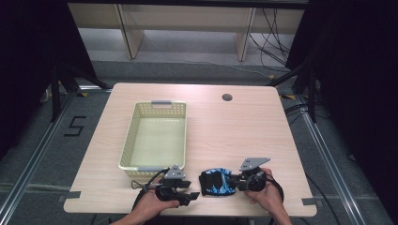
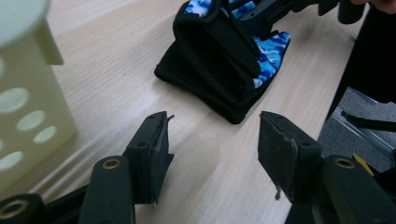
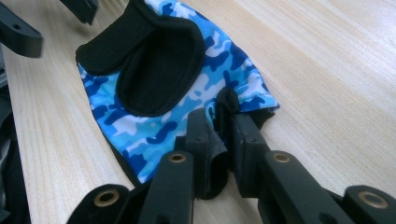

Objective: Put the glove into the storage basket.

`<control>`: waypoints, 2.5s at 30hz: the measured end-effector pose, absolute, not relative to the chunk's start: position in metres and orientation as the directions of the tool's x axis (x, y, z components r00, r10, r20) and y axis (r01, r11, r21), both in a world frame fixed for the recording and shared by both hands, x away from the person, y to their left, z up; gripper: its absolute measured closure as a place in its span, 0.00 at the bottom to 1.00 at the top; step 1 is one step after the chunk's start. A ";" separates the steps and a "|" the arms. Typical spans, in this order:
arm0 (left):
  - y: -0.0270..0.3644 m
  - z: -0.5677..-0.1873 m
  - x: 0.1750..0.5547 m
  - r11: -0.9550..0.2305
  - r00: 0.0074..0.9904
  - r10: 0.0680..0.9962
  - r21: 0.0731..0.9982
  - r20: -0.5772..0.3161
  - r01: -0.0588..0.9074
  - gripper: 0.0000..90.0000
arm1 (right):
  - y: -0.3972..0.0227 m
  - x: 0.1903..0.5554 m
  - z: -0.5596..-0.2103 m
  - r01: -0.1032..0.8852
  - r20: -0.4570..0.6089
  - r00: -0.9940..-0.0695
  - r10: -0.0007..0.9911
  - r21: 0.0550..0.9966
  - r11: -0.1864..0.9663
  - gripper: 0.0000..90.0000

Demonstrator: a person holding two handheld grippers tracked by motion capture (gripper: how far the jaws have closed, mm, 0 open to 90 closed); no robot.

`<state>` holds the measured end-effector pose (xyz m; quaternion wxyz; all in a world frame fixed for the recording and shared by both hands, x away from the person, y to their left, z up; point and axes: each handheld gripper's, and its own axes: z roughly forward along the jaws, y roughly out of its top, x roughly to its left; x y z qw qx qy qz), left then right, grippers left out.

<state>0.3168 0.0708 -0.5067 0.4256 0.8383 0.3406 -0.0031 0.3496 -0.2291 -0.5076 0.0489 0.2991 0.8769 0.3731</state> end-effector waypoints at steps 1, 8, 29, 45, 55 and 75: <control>0.068 -0.508 0.317 -0.395 0.762 0.564 0.705 -0.320 0.588 0.48 | -0.229 0.350 -0.508 0.488 0.136 -0.816 0.562 0.684 0.543 0.89; 0.063 -0.508 0.331 -0.330 0.710 0.557 0.670 -0.430 0.665 0.53 | -0.228 0.349 -0.507 0.486 0.131 -0.816 0.563 0.681 0.547 0.88; 0.045 -0.518 0.344 -0.270 0.634 0.582 0.614 -0.510 0.742 0.73 | -0.226 0.348 -0.509 0.501 0.151 -0.810 0.567 0.681 0.534 0.87; 0.047 -0.516 0.340 -0.259 0.672 0.540 0.660 -0.506 0.705 0.94 | -0.229 0.346 -0.503 0.532 0.179 -0.786 0.591 0.683 0.500 0.90; 0.052 -0.508 0.340 -0.246 0.686 0.540 0.687 -0.488 0.683 0.95 | -0.231 0.341 -0.491 0.513 0.190 -0.789 0.584 0.727 0.457 0.91; 0.082 -0.449 0.329 -0.265 0.770 0.463 0.761 -0.439 0.593 0.95 | -0.218 0.313 -0.441 0.486 0.215 -0.793 0.570 0.788 0.379 0.91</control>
